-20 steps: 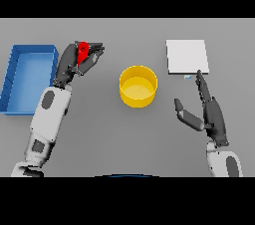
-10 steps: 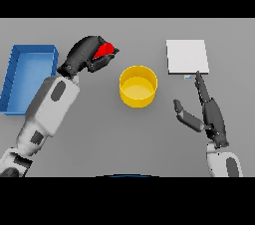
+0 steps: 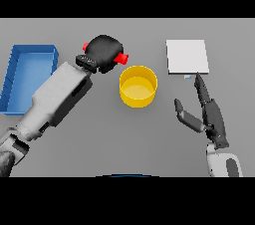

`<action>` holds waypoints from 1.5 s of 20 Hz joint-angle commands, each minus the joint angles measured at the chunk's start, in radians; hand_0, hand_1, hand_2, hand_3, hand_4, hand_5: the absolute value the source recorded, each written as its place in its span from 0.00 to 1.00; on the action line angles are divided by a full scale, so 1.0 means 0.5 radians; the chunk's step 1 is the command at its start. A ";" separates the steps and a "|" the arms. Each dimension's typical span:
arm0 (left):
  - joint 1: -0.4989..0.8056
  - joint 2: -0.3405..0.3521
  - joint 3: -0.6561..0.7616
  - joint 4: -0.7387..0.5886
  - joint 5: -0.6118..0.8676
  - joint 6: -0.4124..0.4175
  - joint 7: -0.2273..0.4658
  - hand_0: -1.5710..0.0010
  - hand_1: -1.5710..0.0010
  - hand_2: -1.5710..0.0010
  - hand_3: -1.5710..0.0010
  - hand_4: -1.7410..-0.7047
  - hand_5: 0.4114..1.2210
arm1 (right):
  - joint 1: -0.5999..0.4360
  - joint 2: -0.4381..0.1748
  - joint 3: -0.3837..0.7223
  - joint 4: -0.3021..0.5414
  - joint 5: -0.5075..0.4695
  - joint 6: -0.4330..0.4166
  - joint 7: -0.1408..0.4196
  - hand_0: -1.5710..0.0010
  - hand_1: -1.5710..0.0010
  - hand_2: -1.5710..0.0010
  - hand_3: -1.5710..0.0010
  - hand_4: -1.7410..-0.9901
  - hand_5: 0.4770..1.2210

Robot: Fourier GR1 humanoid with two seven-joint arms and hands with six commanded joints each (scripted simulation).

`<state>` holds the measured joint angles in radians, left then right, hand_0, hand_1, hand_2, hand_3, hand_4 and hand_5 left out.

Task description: Pick up the red beaker and tilt it to pour out 1 green nut into yellow bowl. Pick up the yellow bowl and place it on the metallic measuring scale.

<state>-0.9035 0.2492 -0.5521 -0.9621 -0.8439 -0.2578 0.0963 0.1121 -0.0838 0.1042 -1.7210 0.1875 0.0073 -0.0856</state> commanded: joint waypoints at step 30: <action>-0.860 -0.055 -1.108 0.446 -1.130 -0.068 -0.683 0.00 0.00 0.00 0.00 0.01 1.00 | -0.012 0.041 -0.033 -0.016 -0.002 -0.076 -0.048 1.00 1.00 1.00 1.00 0.81 0.13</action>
<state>-1.3347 0.2221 -1.1058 -0.7392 -1.4093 -0.2927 -0.2449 0.1062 -0.0636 0.0876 -1.7288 0.1864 -0.0307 -0.1110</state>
